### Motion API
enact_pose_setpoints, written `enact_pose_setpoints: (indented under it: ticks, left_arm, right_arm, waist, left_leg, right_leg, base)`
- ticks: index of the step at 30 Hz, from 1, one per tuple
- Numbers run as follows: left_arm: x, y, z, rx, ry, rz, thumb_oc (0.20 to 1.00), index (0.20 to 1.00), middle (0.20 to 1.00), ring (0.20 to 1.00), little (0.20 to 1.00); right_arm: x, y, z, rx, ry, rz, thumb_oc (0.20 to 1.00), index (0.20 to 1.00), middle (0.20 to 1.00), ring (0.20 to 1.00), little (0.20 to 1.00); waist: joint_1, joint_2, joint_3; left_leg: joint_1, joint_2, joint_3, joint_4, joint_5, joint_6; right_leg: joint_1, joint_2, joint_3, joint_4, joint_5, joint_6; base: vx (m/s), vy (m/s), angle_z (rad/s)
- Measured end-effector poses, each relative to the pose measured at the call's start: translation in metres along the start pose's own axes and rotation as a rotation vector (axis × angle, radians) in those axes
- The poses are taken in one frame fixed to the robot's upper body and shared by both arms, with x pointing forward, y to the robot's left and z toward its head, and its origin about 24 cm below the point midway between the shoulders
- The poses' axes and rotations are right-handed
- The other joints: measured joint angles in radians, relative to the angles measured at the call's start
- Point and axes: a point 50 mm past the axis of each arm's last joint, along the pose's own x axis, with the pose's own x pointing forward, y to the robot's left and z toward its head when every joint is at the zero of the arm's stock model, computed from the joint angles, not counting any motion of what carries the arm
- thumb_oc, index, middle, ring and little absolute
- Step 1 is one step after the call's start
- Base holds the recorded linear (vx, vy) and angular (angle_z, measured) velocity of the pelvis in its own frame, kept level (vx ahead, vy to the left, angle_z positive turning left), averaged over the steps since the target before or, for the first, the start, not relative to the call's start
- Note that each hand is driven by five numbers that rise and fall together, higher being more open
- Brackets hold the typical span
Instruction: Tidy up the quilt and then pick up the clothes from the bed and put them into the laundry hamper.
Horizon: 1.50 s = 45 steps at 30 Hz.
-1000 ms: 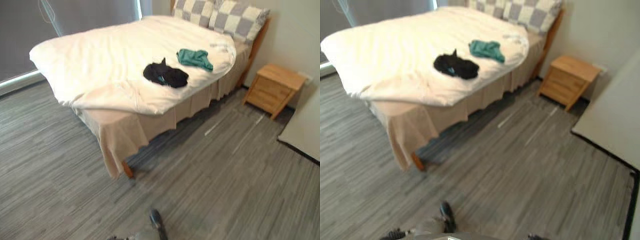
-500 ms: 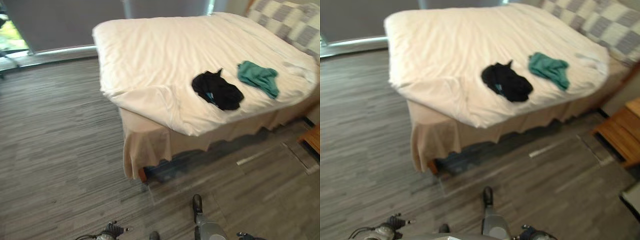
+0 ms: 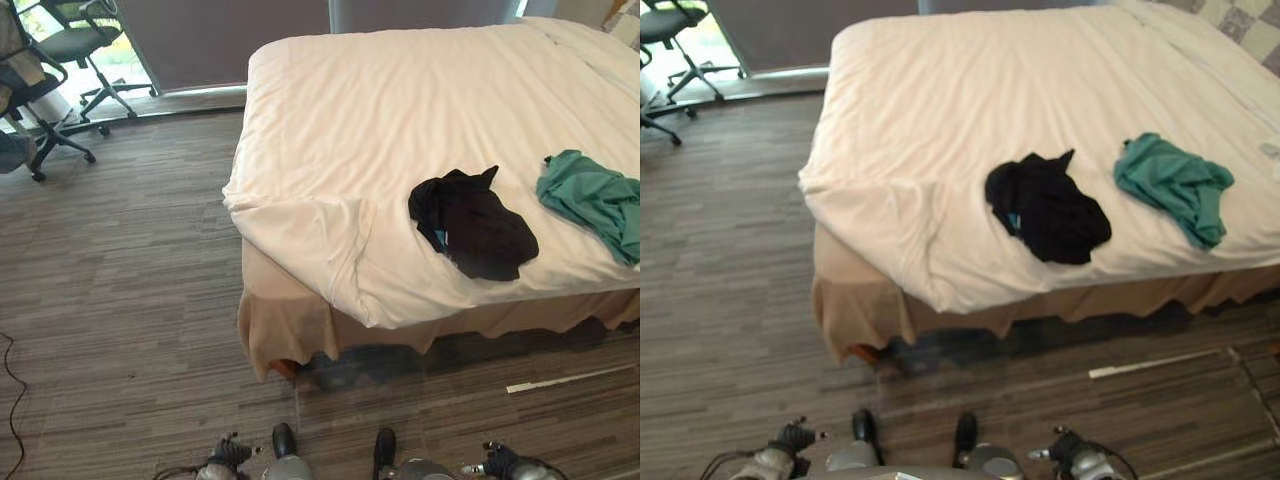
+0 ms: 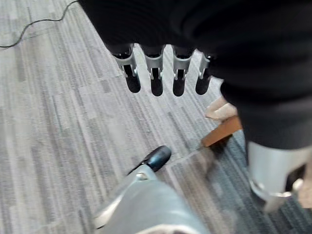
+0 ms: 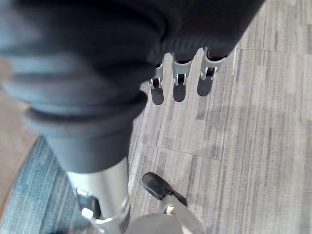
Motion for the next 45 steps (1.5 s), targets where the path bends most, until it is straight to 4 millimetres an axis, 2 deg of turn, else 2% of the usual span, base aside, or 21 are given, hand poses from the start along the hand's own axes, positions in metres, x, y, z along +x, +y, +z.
enact_pose_setpoints:
  ticks: [3,5,8,9,10,12,14,18,20,23,24,27,31,32,33,34,39,42,43,44,45]
  left_arm:
    - [-0.001,0.021,0.008,-0.197,-0.065,0.086,1.0,1.0,1.0,1.0,1.0]
    - [-0.008,0.062,0.032,-0.323,-0.226,0.236,1.0,1.0,1.0,1.0,1.0]
    - [-0.031,0.136,0.076,-0.281,-0.432,0.464,1.0,1.0,1.0,1.0,1.0]
    - [-0.039,0.149,0.088,-0.26,-0.489,0.503,1.0,1.0,1.0,1.0,1.0]
    - [-0.06,0.169,0.12,-0.203,-0.64,0.573,1.0,1.0,1.0,1.0,1.0]
    - [-0.084,0.183,0.154,-0.121,-0.792,0.641,1.0,1.0,1.0,1.0,1.0]
    - [-0.109,0.176,0.193,-0.008,-0.971,0.65,1.0,1.0,1.0,1.0,1.0]
    - [-0.123,0.15,0.24,0.218,-1.1,0.603,1.0,1.0,1.0,1.0,1.0]
    - [-0.135,0.127,0.281,0.347,-1.191,0.572,1.0,1.0,1.0,1.0,1.0]
    - [-0.16,0.111,0.327,0.507,-1.291,0.599,1.0,1.0,1.0,1.0,1.0]
    - [-0.165,0.11,0.34,0.573,-1.295,0.639,1.0,1.0,1.0,1.0,1.0]
    - [-0.156,0.107,0.365,0.783,-1.153,0.742,1.0,1.0,1.0,1.0,1.0]
    - [-0.141,0.112,0.366,0.884,-0.995,0.789,1.0,1.0,1.0,1.0,1.0]
    - [-0.141,0.113,0.365,0.887,-0.989,0.793,0.78,0.78,0.78,0.78,0.78]
    - [-0.141,0.114,0.365,0.885,-0.987,0.791,0.36,0.36,0.36,0.36,0.36]
    - [-0.134,0.112,0.36,0.891,-0.959,0.767,0.2,0.2,0.2,0.2,0.2]
    - [-0.104,0.118,0.33,0.882,-0.814,0.702,0.2,0.2,0.2,0.2,0.2]
    - [-0.081,0.124,0.296,0.812,-0.718,0.635,0.2,0.2,0.2,0.2,0.2]
    - [-0.069,0.125,0.275,0.766,-0.672,0.598,0.2,0.2,0.2,0.2,0.2]
    - [-0.055,0.123,0.251,0.709,-0.624,0.552,0.423,0.423,0.423,0.423,0.423]
    - [-0.039,0.119,0.216,0.7,-0.547,0.493,1.0,1.0,1.0,1.0,1.0]
  right_arm:
    - [-0.003,0.004,-0.015,0.034,0.02,-0.007,1.0,1.0,1.0,1.0,1.0]
    - [-0.007,0.009,-0.028,0.054,0.006,-0.008,1.0,1.0,1.0,1.0,1.0]
    - [-0.01,0.028,-0.034,0.072,-0.001,0.031,1.0,1.0,1.0,1.0,1.0]
    - [-0.01,0.027,-0.034,0.072,-0.007,0.029,1.0,1.0,1.0,1.0,1.0]
    - [-0.01,0.023,-0.034,0.079,-0.013,0.017,1.0,1.0,1.0,1.0,1.0]
    - [-0.009,0.02,-0.032,0.083,-0.019,0.008,1.0,1.0,1.0,1.0,1.0]
    - [-0.009,0.012,-0.034,0.075,-0.014,-0.007,1.0,1.0,1.0,1.0,1.0]
    - [-0.009,-0.004,-0.035,0.056,0.004,-0.032,1.0,1.0,1.0,1.0,1.0]
    - [-0.007,-0.016,-0.024,0.041,-0.013,-0.059,1.0,1.0,1.0,1.0,1.0]
    - [-0.002,-0.033,0.012,0.042,-0.093,-0.097,1.0,1.0,1.0,1.0,1.0]
    - [-0.002,-0.036,0.024,0.032,-0.125,-0.109,1.0,1.0,1.0,1.0,1.0]
    - [-0.002,-0.04,0.028,0.012,-0.131,-0.135,1.0,1.0,1.0,1.0,1.0]
    - [-0.002,-0.044,0.025,0.013,-0.118,-0.151,1.0,1.0,1.0,1.0,1.0]
    - [-0.002,-0.044,0.024,0.014,-0.115,-0.155,1.0,1.0,1.0,1.0,1.0]
    - [-0.002,-0.045,0.023,0.018,-0.115,-0.158,1.0,1.0,1.0,1.0,1.0]
    - [-0.003,-0.045,0.024,0.036,-0.123,-0.162,1.0,1.0,1.0,1.0,1.0]
    - [-0.003,-0.048,0.028,0.064,-0.142,-0.165,1.0,1.0,1.0,1.0,1.0]
    - [-0.004,-0.059,0.034,0.119,-0.162,-0.197,1.0,1.0,1.0,1.0,1.0]
    - [-0.007,-0.07,0.036,0.148,-0.179,-0.225,1.0,1.0,1.0,1.0,1.0]
    - [-0.011,-0.08,0.035,0.163,-0.204,-0.262,1.0,1.0,1.0,1.0,1.0]
    - [-0.018,-0.096,0.04,0.165,-0.254,-0.311,1.0,1.0,1.0,1.0,1.0]
  waist:
    - [-0.01,0.001,-0.005]
    - [-0.009,0.016,-0.01]
    - [-0.009,-0.002,-0.021]
    - [-0.012,0.003,-0.02]
    - [-0.007,0.016,-0.015]
    - [-0.002,0.024,-0.012]
    - [-0.009,0.06,0.006]
    - [-0.038,0.118,0.028]
    - [-0.067,0.143,0.046]
    - [-0.132,0.141,0.102]
    - [-0.179,0.131,0.123]
    - [-0.209,0.135,0.161]
    - [-0.235,0.143,0.199]
    - [-0.234,0.143,0.199]
    - [-0.233,0.143,0.199]
    - [-0.232,0.136,0.203]
    - [-0.221,0.129,0.197]
    - [-0.214,0.122,0.17]
    - [-0.211,0.121,0.158]
    - [-0.214,0.125,0.133]
    - [-0.211,0.126,0.103]
  left_leg:
    - [0.094,-0.002,0.009,-0.051,0.005,0.006]
    - [0.129,-0.002,0.015,-0.06,-0.005,0.006]
    - [0.139,-0.043,0.013,-0.06,-0.036,0.034]
    - [0.139,-0.043,0.016,-0.06,-0.054,0.034]
    - [0.125,-0.042,0.018,-0.06,-0.087,0.039]
    - [0.106,-0.063,0.034,-0.06,-0.087,0.048]
    - [0.082,-0.088,0.041,-0.066,-0.096,0.061]
    - [0.046,-0.116,0.073,-0.066,-0.097,0.07]
    - [0.0,-0.127,0.113,-0.06,-0.083,0.085]
    - [-0.041,-0.138,0.139,-0.06,-0.062,0.106]
    - [-0.045,-0.141,0.158,-0.06,-0.062,0.106]
    - [-0.061,-0.139,0.192,-0.06,-0.062,0.106]
    - [-0.052,-0.132,0.195,-0.06,-0.061,0.105]
    - [-0.049,-0.131,0.195,-0.06,-0.061,0.104]
    - [-0.045,-0.131,0.195,-0.06,-0.061,0.104]
    - [-0.027,-0.131,0.195,-0.06,-0.062,0.104]
    - [0.028,-0.121,0.201,-0.06,-0.1,0.088]
    - [0.056,-0.11,0.199,-0.064,-0.11,0.077]
    - [0.067,-0.105,0.197,-0.066,-0.115,0.07]
    - [0.085,-0.099,0.196,-0.066,-0.123,0.068]
    - [0.097,-0.093,0.192,-0.066,-0.119,0.067]
  right_leg:
    - [0.028,0.005,0.007,0.0,-0.007,-0.01]
    - [0.032,0.012,0.004,0.001,-0.007,-0.01]
    - [0.039,-0.03,0.003,0.0,-0.003,0.02]
    - [0.035,-0.031,0.004,0.0,-0.008,0.032]
    - [0.023,-0.031,0.003,0.0,-0.011,0.059]
    - [-0.007,-0.054,0.019,0.001,-0.003,0.074]
    - [-0.038,-0.081,0.033,0.008,0.01,0.093]
    - [-0.092,-0.109,0.066,0.01,0.033,0.12]
    - [-0.178,-0.116,0.104,0.03,0.05,0.122]
    - [-0.234,-0.126,0.129,0.039,0.079,0.13]
    - [-0.248,-0.126,0.146,0.034,0.089,0.129]
    - [-0.287,-0.123,0.177,0.044,0.093,0.128]
    - [-0.292,-0.113,0.2,0.043,0.099,0.12]
    - [-0.29,-0.112,0.202,0.043,0.099,0.12]
    - [-0.285,-0.113,0.202,0.043,0.099,0.12]
    - [-0.268,-0.112,0.201,0.043,0.095,0.115]
    - [-0.216,-0.102,0.205,0.039,0.082,0.11]
    - [-0.185,-0.09,0.208,0.032,0.08,0.105]
    - [-0.158,-0.085,0.205,0.018,0.083,0.102]
    - [-0.138,-0.08,0.202,0.003,0.083,0.101]
    - [-0.122,-0.074,0.194,0.003,0.077,0.093]
  base:
    - [0.11,0.036,-0.04]
    - [0.06,-0.002,0.09]
    - [0.0,-0.013,0.12]
    - [-0.08,-0.011,0.09]
    - [-0.08,0.008,0.03]
    - [-0.09,0.048,-0.16]
    - [-0.07,0.083,-0.17]
    - [-0.09,0.071,-0.24]
    - [-0.12,0.071,-0.4]
    - [-0.08,0.04,-0.34]
    - [-0.07,0.008,-0.33]
    - [-0.04,0.008,-0.33]
    - [0.0,-0.012,-0.24]
    - [0.01,-0.027,-0.03]
    - [0.0,0.0,0.0]
    - [0.03,-0.004,0.05]
    - [0.06,0.005,-0.05]
    - [0.11,0.018,-0.09]
    - [0.14,0.05,0.0]
    - [0.1,0.054,0.07]
    - [0.09,0.06,0.12]
